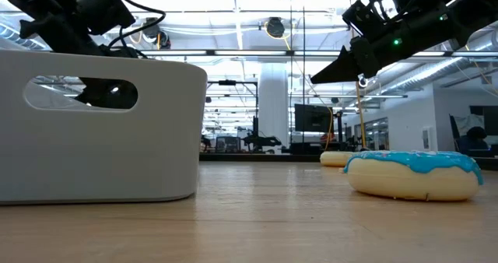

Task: Pick & Place Food Item
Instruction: Put the black donut into the green bin

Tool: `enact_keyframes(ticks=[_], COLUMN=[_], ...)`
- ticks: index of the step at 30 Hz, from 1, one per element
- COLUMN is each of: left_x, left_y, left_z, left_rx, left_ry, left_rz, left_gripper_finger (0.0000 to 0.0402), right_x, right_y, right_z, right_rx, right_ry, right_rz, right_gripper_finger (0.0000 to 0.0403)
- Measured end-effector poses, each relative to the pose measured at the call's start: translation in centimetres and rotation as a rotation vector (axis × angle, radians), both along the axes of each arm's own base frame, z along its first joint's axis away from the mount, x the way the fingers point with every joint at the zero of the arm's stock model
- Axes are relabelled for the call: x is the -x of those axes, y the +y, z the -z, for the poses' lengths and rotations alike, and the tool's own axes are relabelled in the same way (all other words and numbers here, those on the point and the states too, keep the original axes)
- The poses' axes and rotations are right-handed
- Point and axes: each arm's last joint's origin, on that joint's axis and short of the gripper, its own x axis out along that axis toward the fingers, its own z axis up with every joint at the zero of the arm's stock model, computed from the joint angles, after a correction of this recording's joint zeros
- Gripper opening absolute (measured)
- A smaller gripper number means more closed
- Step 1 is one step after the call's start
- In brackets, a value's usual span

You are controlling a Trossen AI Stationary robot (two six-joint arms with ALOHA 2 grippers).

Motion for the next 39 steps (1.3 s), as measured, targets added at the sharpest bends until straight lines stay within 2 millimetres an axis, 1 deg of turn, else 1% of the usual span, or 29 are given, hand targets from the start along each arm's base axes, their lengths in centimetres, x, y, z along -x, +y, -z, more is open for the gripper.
enact_keyframes(ticks=[9, 14, 19, 27, 36, 39], left_x=[0.1, 0.2, 0.0, 0.1, -0.1, -0.4], left_y=[0.0, 0.0, 0.1, 0.2, -0.1, -0.4], left_z=[0.0, -1.2, -2.5, -2.5, -2.5, -2.2], left_rx=[0.016, 0.024, -0.012, -0.028, 0.05, 0.107], left_ry=[0.011, 0.077, 0.103, 0.12, 0.099, 0.116], left_rz=[-0.017, -0.041, -0.055, -0.059, 0.002, 0.103], left_gripper_finger=[0.0175, 0.0175, 0.0175, 0.0175, 0.0175, 0.0175], right_x=[0.0, 0.0, 0.0, 0.0, 0.1, 0.1], right_y=[0.0, 0.0, 0.0, 0.0, 0.0, 0.0], right_z=[0.0, 0.0, 0.0, 0.1, 0.2, 0.2], right_rx=[0.0, 0.0, 0.0, -0.007, -0.009, -0.01], right_ry=[0.0, 0.0, 0.0, 0.004, 0.015, 0.014], right_rz=[0.0, 0.0, 0.0, -0.001, 0.001, 0.001], right_gripper_finger=[0.0196, 0.0196, 0.0196, 0.0197, 0.0196, 0.0197])
